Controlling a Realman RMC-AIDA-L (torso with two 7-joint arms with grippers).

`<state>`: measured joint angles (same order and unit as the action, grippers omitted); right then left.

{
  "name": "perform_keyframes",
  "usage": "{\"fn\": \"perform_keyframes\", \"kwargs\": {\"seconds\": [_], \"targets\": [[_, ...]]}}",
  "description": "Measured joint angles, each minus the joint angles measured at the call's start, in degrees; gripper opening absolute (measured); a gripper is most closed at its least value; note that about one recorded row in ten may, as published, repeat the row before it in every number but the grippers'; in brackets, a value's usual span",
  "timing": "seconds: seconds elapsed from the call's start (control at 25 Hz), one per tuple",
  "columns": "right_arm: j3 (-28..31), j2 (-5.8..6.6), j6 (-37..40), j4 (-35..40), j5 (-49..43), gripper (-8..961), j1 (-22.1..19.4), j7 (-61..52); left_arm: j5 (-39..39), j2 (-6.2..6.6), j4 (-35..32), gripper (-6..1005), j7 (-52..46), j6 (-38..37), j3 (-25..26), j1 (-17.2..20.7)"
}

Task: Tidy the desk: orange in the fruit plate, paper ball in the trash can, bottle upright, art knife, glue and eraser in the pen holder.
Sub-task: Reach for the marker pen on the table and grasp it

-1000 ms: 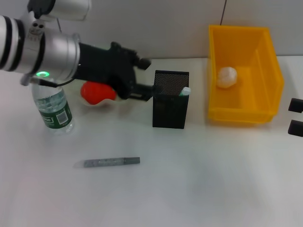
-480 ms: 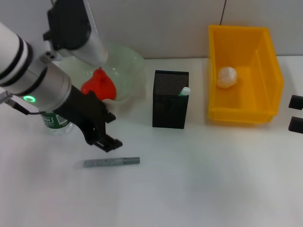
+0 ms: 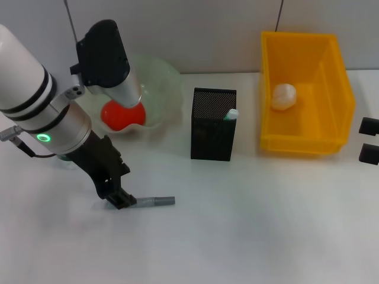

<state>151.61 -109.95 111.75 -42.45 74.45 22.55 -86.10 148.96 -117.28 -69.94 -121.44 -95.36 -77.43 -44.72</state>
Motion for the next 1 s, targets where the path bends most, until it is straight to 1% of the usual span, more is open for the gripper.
{"fn": "perform_keyframes", "kwargs": {"seconds": [0.16,0.2,0.36,0.4,0.56,0.6,0.72,1.0], "targets": [[0.0,-0.06,-0.1,0.0,0.0,745,0.1,0.0,0.8,-0.03,1.7,655,0.3,0.8,-0.4,-0.7],[0.0,-0.08,-0.2,0.0,0.0,745,0.1,0.0,1.8,-0.06,3.3,654,0.4,2.2,-1.9,-1.1],[0.0,-0.10,-0.6,0.1,0.0,746,0.1,0.1,2.7,-0.06,5.1,653,0.6,3.2,-3.5,-2.0],[0.0,-0.10,-0.6,0.2,0.0,746,0.2,0.2,2.9,-0.06,6.7,653,0.8,3.9,-4.7,-2.7],[0.0,-0.10,-0.6,0.2,0.0,745,0.2,0.2,3.7,-0.06,9.1,653,1.0,5.6,-6.6,-3.7],[0.0,-0.09,-0.6,0.2,0.0,745,0.4,0.3,4.1,-0.04,11.0,653,1.2,6.6,-7.4,-4.5],[0.0,-0.13,-0.6,0.2,0.0,746,0.6,0.3,4.3,0.00,12.9,653,1.9,7.3,-7.6,-5.3],[-0.1,-0.22,-0.4,0.3,0.0,746,0.7,0.4,5.0,0.03,13.9,652,2.5,7.9,-8.3,-5.7]]}}
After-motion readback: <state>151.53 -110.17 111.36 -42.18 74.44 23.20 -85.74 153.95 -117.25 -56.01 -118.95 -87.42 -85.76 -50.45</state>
